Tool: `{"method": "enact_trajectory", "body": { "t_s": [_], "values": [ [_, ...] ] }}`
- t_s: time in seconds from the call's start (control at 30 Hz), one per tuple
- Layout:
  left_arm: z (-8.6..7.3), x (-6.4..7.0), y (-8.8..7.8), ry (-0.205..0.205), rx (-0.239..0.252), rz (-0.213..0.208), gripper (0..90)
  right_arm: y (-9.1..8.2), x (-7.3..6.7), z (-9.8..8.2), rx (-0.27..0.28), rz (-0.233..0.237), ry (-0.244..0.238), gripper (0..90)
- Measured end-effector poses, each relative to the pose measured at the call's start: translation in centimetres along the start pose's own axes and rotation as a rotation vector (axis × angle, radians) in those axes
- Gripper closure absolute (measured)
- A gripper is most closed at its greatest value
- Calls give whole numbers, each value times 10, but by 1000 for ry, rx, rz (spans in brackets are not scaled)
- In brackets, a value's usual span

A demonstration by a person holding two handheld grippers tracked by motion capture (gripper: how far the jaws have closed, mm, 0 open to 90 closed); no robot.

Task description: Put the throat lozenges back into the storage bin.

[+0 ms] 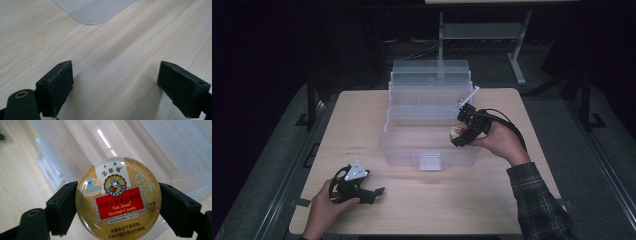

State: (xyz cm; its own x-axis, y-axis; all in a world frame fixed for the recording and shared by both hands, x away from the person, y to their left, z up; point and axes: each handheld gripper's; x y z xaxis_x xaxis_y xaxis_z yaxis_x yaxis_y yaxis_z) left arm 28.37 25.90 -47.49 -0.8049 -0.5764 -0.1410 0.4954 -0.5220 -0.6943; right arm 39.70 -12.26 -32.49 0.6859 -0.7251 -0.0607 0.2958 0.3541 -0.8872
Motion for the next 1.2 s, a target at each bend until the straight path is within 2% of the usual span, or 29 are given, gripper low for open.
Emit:
{"method": "enact_trajectory", "body": {
  "t_s": [0.17, 0.43, 0.63, 1.2],
  "values": [
    [0, 0, 0, 0, 0, 0, 124, 8, 10, 0, -19, -31, 26, 198],
    [0, 0, 0, 0, -2, -2, 124, 12, 17, -3, -31, -46, 47, 198],
    [0, 0, 0, 2, -3, -2, 124, 18, 21, -7, -43, -44, 63, 198],
    [0, 0, 0, 1, -3, -2, 124, 26, 23, -10, -68, -34, 65, 196]
  ]
}}
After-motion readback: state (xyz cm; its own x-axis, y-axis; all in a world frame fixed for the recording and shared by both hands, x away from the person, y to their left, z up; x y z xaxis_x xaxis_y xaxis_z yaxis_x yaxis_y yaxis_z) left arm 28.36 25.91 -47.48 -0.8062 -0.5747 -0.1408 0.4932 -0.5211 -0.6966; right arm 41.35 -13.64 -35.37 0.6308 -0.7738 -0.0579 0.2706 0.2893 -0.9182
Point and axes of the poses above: each handheld gripper's, and its own axes: y roughly forward along the jaws, z roughly out of its top, x roughly to its right, and after that the axes turned 11 degrees about y, right-handed
